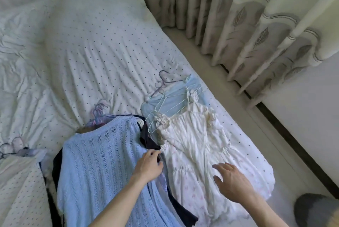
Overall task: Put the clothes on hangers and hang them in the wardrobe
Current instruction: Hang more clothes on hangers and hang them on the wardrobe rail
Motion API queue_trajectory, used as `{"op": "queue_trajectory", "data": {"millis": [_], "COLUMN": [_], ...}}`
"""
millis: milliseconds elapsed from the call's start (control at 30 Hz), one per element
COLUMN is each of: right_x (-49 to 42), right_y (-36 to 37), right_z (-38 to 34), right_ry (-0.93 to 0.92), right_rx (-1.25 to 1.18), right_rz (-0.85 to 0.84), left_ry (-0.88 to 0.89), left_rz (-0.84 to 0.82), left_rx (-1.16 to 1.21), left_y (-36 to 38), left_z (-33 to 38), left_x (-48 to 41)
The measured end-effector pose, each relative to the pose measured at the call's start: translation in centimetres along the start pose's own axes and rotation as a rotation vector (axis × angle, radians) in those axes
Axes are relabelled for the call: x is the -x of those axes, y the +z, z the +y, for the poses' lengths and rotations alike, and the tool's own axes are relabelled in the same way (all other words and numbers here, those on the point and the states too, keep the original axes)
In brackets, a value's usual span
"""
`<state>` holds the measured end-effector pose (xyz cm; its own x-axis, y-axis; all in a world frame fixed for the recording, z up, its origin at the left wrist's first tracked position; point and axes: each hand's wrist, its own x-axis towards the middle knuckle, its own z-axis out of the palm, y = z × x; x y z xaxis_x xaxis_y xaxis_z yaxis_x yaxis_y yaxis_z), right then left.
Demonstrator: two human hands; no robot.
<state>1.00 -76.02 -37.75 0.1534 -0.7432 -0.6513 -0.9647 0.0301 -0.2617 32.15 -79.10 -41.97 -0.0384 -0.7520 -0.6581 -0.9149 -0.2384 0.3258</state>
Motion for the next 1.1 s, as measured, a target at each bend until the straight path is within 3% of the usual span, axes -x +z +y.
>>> {"op": "queue_trajectory", "data": {"millis": [200,367,433,533,600,733,867,1100], "right_x": [-10.3,-12.8,-13.3,-13.9,-14.0,-13.9,-12.9,-7.2], "right_y": [2.0,4.7,5.2,5.1,5.1,4.8,3.6,2.5], "right_z": [-0.9,-1.1,-1.5,-1.3,-0.8,-0.2,-0.6,-0.9], "right_ry": [0.079,0.131,0.138,0.145,0.143,0.148,0.162,0.232], "right_rx": [-0.010,0.042,0.052,0.037,0.030,0.004,-0.056,-0.225], "right_rz": [-0.136,-0.228,-0.243,-0.255,-0.261,-0.285,-0.290,-0.201], "left_ry": [-0.075,-0.191,-0.202,-0.198,-0.216,-0.209,-0.198,-0.006], "left_rz": [0.031,0.037,0.075,-0.011,-0.034,0.095,0.206,0.411], "left_rx": [0.032,-0.062,-0.017,0.127,0.147,0.126,0.367,0.538], "left_y": [-3.9,-6.7,-7.0,-7.1,-6.9,-7.4,-9.0,-10.7], "left_z": [-0.3,-1.1,-1.5,-1.8,-1.8,-0.9,1.3,3.9], "left_x": [-13.2,-20.4,-22.8,-24.9,-25.3,-24.8,-22.5,-14.3]}}
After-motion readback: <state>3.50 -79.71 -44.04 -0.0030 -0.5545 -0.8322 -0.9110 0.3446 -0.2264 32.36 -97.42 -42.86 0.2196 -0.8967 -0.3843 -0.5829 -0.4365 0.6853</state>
